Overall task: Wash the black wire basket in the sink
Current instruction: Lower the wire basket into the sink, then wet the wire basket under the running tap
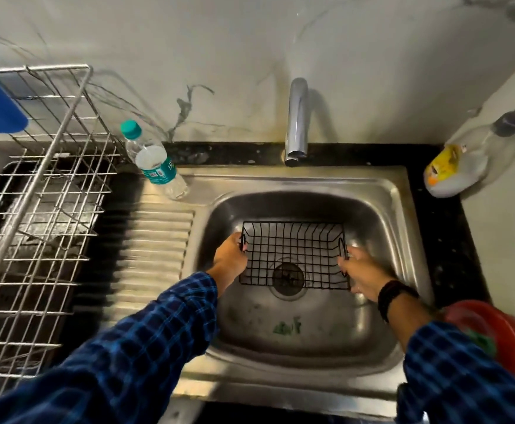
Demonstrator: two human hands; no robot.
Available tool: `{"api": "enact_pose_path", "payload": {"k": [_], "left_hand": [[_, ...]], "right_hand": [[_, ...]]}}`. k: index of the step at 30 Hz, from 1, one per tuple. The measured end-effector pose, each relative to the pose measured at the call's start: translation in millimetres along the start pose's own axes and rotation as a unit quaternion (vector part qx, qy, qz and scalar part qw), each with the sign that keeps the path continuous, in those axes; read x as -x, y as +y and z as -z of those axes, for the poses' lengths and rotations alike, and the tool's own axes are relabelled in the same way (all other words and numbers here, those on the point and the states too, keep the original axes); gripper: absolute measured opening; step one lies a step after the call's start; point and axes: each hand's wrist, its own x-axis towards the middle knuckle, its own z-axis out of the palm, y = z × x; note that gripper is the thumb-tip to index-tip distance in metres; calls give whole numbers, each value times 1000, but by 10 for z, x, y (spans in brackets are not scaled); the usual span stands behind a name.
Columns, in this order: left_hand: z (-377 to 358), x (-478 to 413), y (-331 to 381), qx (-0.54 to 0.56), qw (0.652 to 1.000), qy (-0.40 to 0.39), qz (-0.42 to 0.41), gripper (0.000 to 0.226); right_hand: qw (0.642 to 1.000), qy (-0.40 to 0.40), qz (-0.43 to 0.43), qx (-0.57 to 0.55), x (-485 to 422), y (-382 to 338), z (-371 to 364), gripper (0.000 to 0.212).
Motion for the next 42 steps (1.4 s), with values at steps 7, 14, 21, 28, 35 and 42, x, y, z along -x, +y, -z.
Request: {"api": "enact_pose_path", "payload": {"k": [7,14,21,28,35,42], "left_hand": [[-10,-118,-94,16,999,-30,-15,54],[260,7,388,-22,983,76,-167,48],[787,234,1709,-108,859,196,-461,58],[847,151,2020,-276,879,120,-370,32],[874,264,2048,-469,806,149,-329,28],[753,-27,1526,-492,801,130,-314,51]], "right_hand": [[1000,11,8,-9,-41,12,-72,57],[987,142,71,29,218,99,-106,59],[964,181,188,-51,775,270,-92,37],[951,172,231,-108,1122,332,-78,21],[955,170,209,-122,1222,502,-6,20],[958,161,196,-137,1320,568,20,21]]}}
